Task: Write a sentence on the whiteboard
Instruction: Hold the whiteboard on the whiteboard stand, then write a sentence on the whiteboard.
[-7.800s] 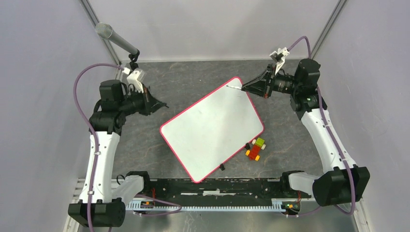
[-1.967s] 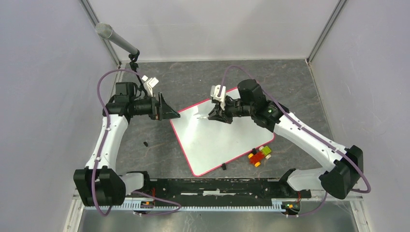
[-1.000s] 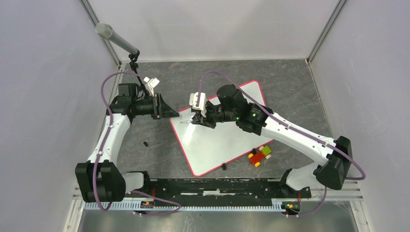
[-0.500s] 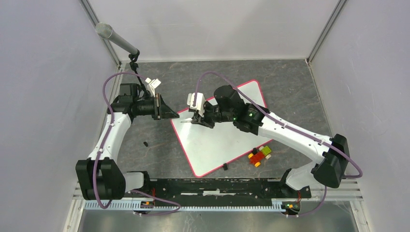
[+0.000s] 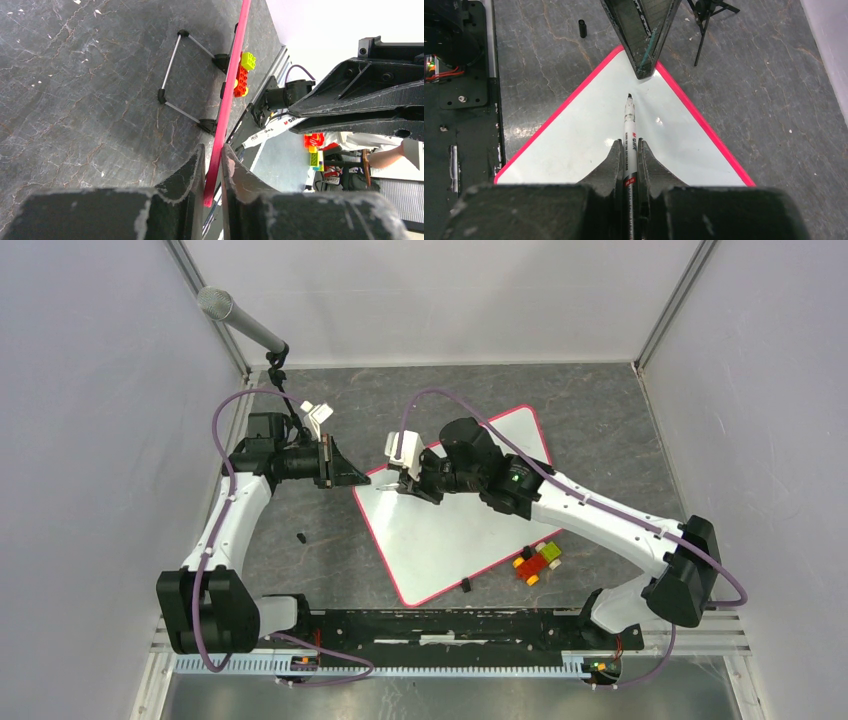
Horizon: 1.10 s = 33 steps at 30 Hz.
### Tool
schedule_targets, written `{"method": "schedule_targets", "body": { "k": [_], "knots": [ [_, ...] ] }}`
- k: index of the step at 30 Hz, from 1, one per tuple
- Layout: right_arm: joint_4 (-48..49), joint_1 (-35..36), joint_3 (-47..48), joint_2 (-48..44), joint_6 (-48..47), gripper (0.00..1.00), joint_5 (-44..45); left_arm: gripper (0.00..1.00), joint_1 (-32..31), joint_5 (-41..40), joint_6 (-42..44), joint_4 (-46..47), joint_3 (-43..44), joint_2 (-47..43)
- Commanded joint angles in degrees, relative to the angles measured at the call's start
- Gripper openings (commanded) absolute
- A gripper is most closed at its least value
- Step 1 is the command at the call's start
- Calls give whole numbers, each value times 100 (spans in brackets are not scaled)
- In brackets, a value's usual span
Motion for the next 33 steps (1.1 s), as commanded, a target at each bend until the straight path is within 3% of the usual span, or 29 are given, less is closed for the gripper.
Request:
{"method": "schedule_targets", "body": {
  "k": [1, 33],
  "knots": [
    [176, 35, 103, 3, 83, 0, 248, 2, -11, -25, 157, -3, 88, -85],
    [-2, 219, 351, 381, -63, 0, 346, 2, -38, -7, 245, -7, 63, -136]
  ]
}}
